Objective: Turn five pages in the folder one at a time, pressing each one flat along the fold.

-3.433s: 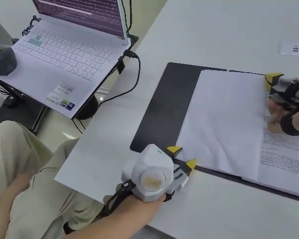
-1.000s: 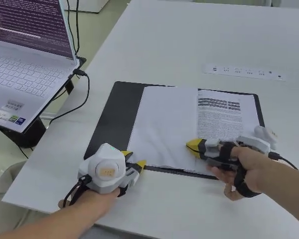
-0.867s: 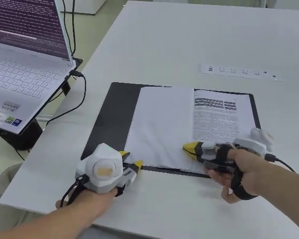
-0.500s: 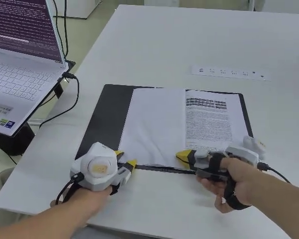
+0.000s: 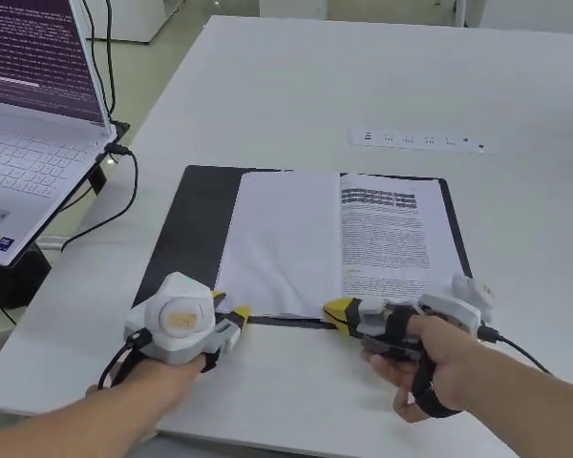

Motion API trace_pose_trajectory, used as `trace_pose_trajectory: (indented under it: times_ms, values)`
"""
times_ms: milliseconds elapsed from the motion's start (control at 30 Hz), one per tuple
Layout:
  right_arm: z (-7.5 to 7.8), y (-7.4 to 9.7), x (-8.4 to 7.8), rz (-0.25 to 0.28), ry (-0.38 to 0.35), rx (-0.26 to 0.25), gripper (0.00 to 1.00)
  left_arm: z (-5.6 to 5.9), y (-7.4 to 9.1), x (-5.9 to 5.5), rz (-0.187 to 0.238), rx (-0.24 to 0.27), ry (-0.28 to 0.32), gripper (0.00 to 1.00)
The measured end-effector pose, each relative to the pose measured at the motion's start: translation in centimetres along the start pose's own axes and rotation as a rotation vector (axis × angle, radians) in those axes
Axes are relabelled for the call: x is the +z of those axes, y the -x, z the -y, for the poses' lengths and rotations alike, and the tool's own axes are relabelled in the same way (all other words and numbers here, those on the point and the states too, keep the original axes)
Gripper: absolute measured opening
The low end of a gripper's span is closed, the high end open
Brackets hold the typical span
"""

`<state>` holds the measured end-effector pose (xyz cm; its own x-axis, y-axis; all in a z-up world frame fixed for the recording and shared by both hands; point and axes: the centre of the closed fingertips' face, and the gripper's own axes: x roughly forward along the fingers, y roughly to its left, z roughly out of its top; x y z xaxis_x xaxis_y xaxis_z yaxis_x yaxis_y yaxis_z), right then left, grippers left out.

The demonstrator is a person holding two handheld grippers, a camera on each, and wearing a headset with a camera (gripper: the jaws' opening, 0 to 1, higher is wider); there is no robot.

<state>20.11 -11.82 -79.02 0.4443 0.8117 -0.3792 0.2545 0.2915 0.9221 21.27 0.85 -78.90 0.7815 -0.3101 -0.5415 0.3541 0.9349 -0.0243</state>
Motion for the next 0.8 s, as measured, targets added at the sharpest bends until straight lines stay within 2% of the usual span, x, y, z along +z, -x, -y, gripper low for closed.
trace_pose_trajectory:
  times_ms: [33, 100, 133, 200, 233, 267, 300, 333, 400, 433, 500, 533, 567, 600, 633, 700, 800]
  values:
    - [0.0, 0.1, -0.3, -0.007, 0.004, -0.002, 0.0, 0.0, 0.0, 0.0, -0.002, 0.0, 0.002, 0.24]
    - [0.6, 0.5, -1.8, -0.049, 0.012, -0.045, 0.0, 0.0, 0.0, 0.1, -0.009, 0.001, 0.008, 0.24]
    - [0.9, 0.7, -1.9, -0.05, 0.039, -0.053, 0.0, 0.1, 0.0, 0.1, -0.014, -0.003, 0.011, 0.25]
    - [0.2, 1.3, -2.7, -0.05, 0.042, -0.036, 0.0, 0.5, 0.0, 0.1, -0.037, -0.019, 0.008, 0.29]
    - [-0.2, 1.6, -3.0, -0.05, 0.058, -0.032, 0.0, 0.9, 0.0, 0.1, -0.066, -0.029, -0.003, 0.32]
    - [-0.7, 1.9, -3.0, -0.04, 0.121, -0.019, 0.0, 1.0, 0.1, 0.0, -0.092, -0.03, -0.012, 0.33]
    - [-1.2, 2.5, -3.0, -0.028, 0.167, -0.027, 0.0, 1.2, 0.4, -0.2, -0.131, -0.031, -0.012, 0.34]
    - [-1.4, 3.0, -3.0, -0.022, 0.193, -0.038, 0.0, 1.3, 0.5, -0.2, -0.146, -0.032, -0.008, 0.34]
    - [-2.0, 4.1, -2.9, 0.004, 0.284, -0.06, 0.0, 1.9, 0.9, -0.2, -0.182, -0.052, 0.053, 0.31]
    - [-2.4, 5.0, -2.6, 0.035, 0.337, -0.079, 0.0, 2.2, 1.2, -0.1, -0.193, -0.066, 0.082, 0.29]
    - [-4.1, 6.8, -2.1, 0.105, 0.412, -0.066, 0.0, 2.6, 1.9, 0.7, -0.174, -0.084, 0.096, 0.29]
    - [-4.8, 7.6, -2.0, 0.13, 0.433, -0.051, 0.0, 3.1, 2.4, 1.4, -0.15, -0.101, 0.079, 0.32]
    - [-5.8, 8.8, -1.7, 0.17, 0.489, -0.035, 0.0, 3.4, 2.8, 1.9, -0.13, -0.11, 0.062, 0.35]
    - [-6.3, 9.6, -1.4, 0.194, 0.541, -0.038, 0.0, 3.8, 3.4, 2.6, -0.101, -0.131, 0.039, 0.38]
    - [-6.6, 10.4, -1.2, 0.214, 0.597, -0.047, 0.0, 4.0, 3.8, 2.9, -0.092, -0.133, 0.032, 0.42]
    - [-7.1, 12.7, -0.3, 0.286, 0.711, -0.102, 0.06, 4.2, 4.8, 3.6, -0.072, -0.134, 0.028, 0.46]
    - [-6.7, 14.6, 0.4, 0.313, 0.849, -0.201, 0.21, 4.4, 6.0, 4.6, -0.043, -0.136, 0.053, 0.52]
